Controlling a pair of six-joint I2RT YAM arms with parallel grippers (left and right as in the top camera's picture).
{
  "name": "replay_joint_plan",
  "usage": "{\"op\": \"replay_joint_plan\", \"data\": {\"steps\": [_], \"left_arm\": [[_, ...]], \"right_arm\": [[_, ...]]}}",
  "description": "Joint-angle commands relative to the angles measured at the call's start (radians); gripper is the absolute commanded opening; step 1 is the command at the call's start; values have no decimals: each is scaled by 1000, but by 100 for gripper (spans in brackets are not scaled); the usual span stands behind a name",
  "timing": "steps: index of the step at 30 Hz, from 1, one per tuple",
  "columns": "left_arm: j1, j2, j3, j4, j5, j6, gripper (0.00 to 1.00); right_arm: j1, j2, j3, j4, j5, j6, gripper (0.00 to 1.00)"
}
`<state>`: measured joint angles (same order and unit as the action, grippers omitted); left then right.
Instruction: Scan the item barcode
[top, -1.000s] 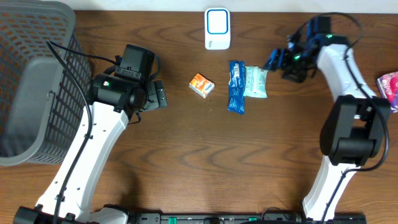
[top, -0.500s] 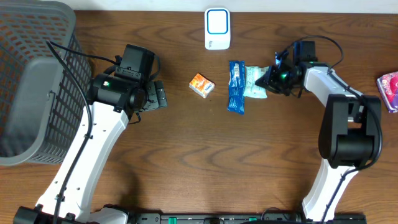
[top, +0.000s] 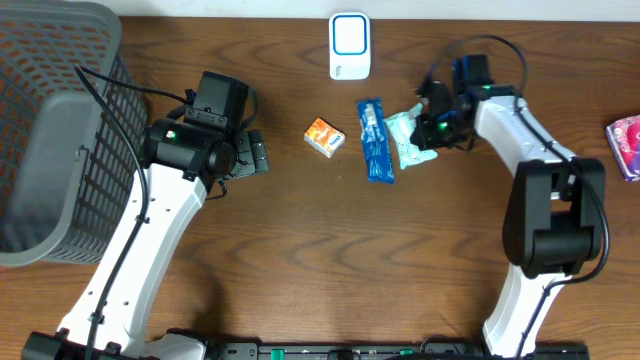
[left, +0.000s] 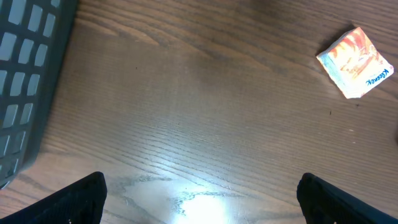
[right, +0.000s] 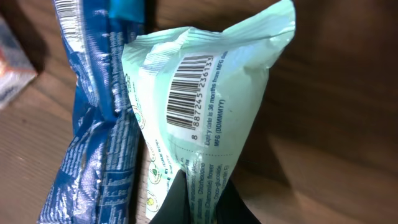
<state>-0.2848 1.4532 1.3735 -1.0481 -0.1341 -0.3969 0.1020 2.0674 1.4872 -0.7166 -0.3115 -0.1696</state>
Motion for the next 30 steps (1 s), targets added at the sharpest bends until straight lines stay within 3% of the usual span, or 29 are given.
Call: {"op": "replay_joint_plan", "data": {"steps": [1, 7, 12, 25, 30], "left_arm": [[3, -1, 5, -4, -9, -5, 98], [3, -1, 5, -4, -9, -5, 98], [3, -1, 5, -4, -9, -5, 98], [3, -1, 5, -4, -9, -5, 98], [3, -1, 5, -4, -9, -5, 98]], "right_arm": [[80, -76, 19, 21, 289, -182, 1], [195, -79, 19, 118, 726, -251, 1], [254, -79, 19, 306, 1230, -250, 1], [269, -26, -119, 312, 1234, 101, 1], [293, -19, -156, 291, 1191, 132, 1]]}}
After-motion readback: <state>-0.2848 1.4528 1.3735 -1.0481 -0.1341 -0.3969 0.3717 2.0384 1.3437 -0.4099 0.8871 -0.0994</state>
